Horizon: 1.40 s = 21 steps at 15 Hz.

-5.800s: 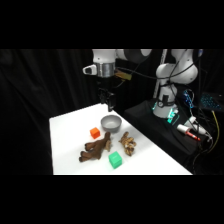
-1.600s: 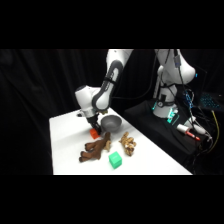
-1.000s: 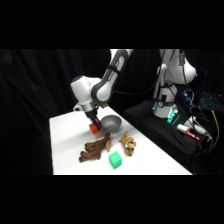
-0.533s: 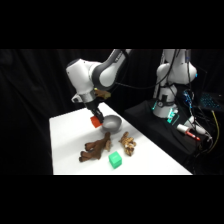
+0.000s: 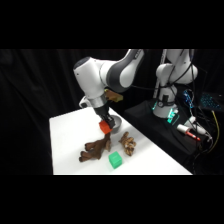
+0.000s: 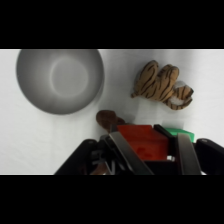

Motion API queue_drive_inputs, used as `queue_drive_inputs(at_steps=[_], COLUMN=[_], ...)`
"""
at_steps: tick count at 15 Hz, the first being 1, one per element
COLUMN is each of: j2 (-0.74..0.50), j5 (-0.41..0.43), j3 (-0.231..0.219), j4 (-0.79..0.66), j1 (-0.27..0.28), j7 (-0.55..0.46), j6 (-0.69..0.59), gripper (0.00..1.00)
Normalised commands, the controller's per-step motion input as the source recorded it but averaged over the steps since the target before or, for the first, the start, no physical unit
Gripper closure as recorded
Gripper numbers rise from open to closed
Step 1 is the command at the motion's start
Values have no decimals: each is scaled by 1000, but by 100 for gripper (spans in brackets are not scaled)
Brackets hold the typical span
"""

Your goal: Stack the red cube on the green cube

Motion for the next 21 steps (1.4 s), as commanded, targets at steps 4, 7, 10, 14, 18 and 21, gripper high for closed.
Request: queue_drive_inputs(at_steps=[4, 7, 10, 14, 18, 21], j2=[-121, -37, 26, 109, 165, 168], j5=[-116, -127, -116, -95, -130, -162], j3=[66, 58, 50, 35, -7, -64], j4=[-159, -59, -2, 74, 150, 171], j1=[166, 127, 91, 69, 80, 94], j7=[235, 209, 193, 224, 290, 314], j6=[167, 146, 142, 174, 173, 164], gripper=[67, 67, 67, 67, 67, 67])
